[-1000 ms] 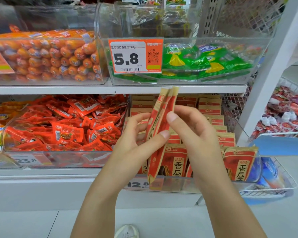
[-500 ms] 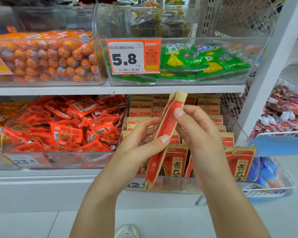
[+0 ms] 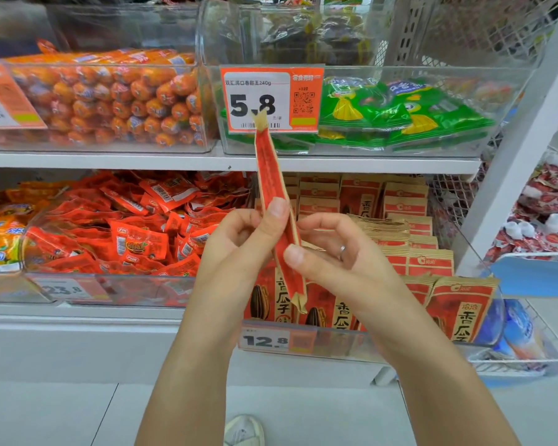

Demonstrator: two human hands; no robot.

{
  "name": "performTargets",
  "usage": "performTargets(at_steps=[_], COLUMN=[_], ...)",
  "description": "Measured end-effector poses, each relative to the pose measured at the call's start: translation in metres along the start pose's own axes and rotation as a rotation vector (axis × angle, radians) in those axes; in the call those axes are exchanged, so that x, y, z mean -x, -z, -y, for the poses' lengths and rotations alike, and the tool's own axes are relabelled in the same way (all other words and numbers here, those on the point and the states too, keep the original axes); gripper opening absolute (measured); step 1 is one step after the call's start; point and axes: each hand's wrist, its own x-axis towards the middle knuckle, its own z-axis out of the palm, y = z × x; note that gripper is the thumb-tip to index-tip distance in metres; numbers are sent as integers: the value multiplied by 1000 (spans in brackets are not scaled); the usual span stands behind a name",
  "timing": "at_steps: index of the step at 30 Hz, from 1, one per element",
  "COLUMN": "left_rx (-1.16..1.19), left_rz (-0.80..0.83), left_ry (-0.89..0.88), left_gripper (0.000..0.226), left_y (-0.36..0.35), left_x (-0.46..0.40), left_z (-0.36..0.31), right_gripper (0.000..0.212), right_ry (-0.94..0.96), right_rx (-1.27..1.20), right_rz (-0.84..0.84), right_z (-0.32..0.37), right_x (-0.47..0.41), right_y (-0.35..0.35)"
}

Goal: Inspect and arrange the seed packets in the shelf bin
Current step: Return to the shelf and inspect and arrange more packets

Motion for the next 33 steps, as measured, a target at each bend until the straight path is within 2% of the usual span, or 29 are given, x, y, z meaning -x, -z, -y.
performTargets(at_steps=[4,7,9,12,17,24,26,29,30,33], left_rx=[-20,-13,-22,-137,-113,-155,-201,-238,-224,-261], left_rz=[69,188,224,170,186,210,190,143,145,193], left_ry=[-31,-30,-11,-57,-122,-152,-169,-178,-172,-195], left_gripper=[11,30,31,24,30,13,9,8,12,48], left_y=[2,5,5,1,-6,-5,-5,2,4,6], left_x=[4,8,11,10,12,10,10,9,9,14], left_z=[-3,-6,-9,-9,-12,-9,-7,-5,-6,-10], right_gripper=[49,48,50,47,43,45,53,83,91,107], right_ry=[22,88,110,119,148,152,168,209,225,244], right_rx=[-80,-172,-197,-247,-236,-190,-173,-73,-23,96], right_rz=[-28,-174,-259,-323,-356,-364,-366,-389,-396,-392], right_z=[1,-2,-3,-3,-4,-8,-9,-7,-7,-11], right_x=[-1,-4,-5,-6,-6,-8,-8,-8,-9,-11], right_y=[1,4,7,11,11,13,12,7,5,-3])
